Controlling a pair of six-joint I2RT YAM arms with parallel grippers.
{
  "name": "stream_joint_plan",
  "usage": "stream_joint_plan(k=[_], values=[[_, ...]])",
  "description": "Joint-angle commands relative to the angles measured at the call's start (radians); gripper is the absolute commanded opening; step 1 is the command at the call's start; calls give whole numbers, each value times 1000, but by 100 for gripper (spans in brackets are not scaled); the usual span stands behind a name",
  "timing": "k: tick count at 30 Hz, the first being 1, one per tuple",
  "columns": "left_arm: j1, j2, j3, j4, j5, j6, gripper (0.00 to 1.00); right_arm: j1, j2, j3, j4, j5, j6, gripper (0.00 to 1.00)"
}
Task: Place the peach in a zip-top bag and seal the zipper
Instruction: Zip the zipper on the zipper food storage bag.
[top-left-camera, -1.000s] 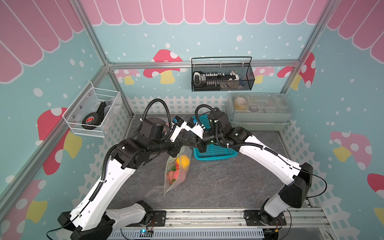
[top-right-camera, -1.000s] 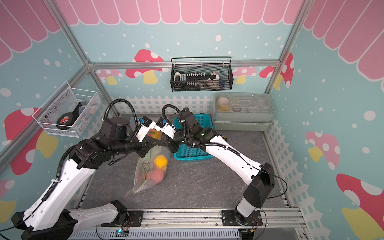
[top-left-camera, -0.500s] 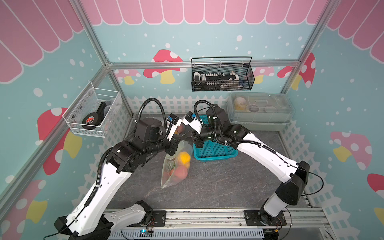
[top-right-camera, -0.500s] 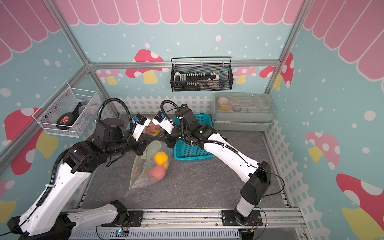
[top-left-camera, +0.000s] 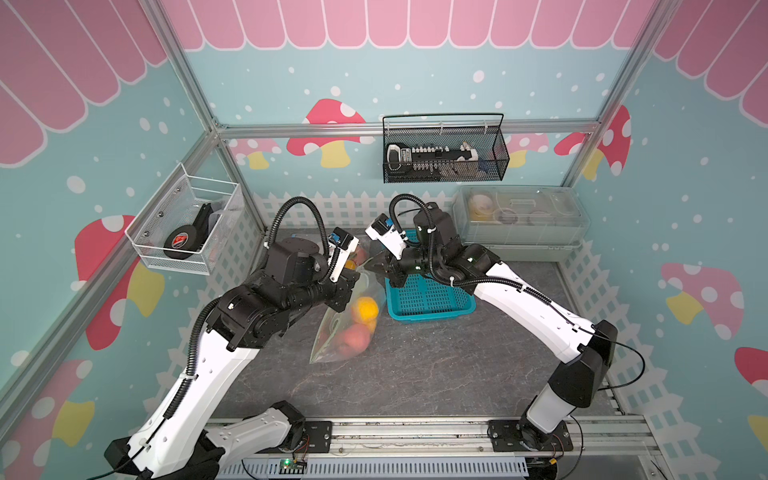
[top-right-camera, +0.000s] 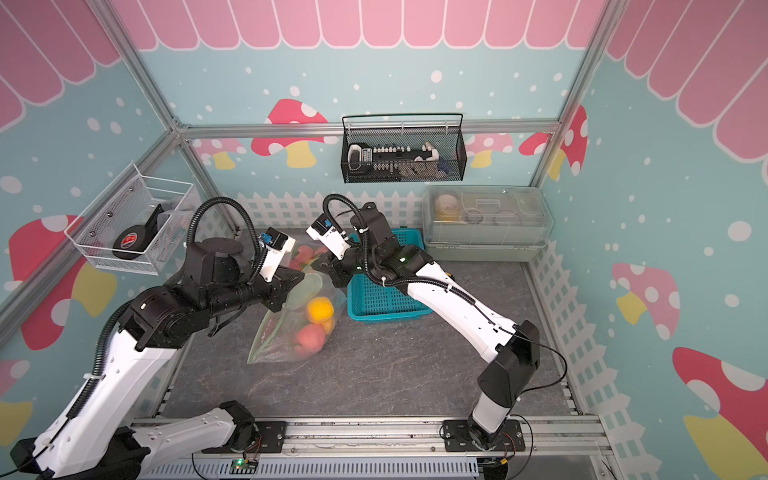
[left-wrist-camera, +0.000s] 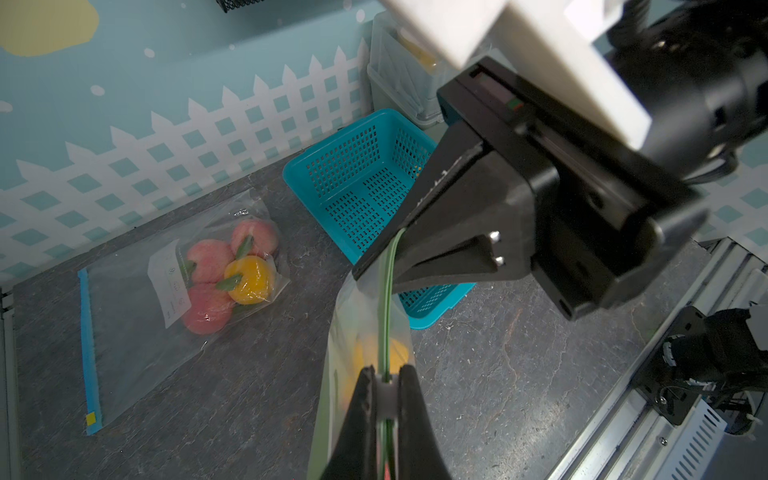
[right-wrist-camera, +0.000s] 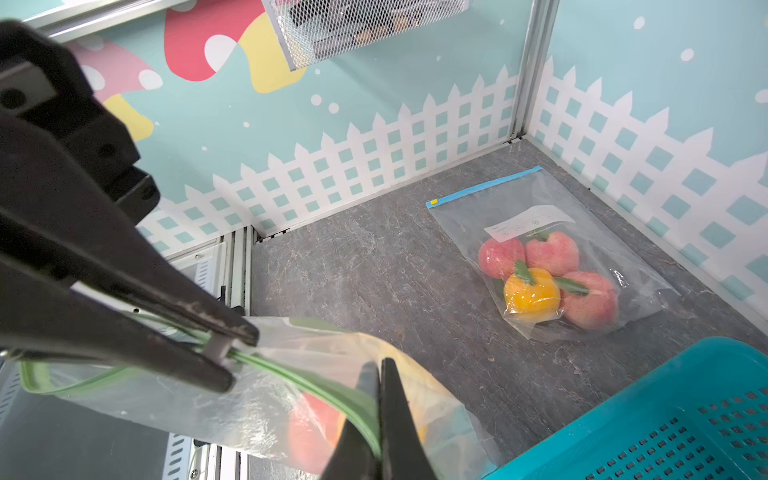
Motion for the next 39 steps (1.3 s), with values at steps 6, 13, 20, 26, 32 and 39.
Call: stream_joint_plan(k=[6,13,20,26,32,39], values=[[2,-56,21,-112,-44,-14,6,-67,36,46,18,172,58,0],[3,-79,21,-125,-62,-23,7,-88,49,47,59,190,115,0],[2,-100,16,-140,-83,-28,7,-111,66,49,94,227,177,0],[2,-111,14,-147,-96,-35,8,-124,72,43,105,272,218,0],[2,-124,9,-150,-105,-40,8,-138,53,-4,149,329,284,0],[2,-127,6,-155,-112,-36,8,-151,47,-31,173,358,327,0]])
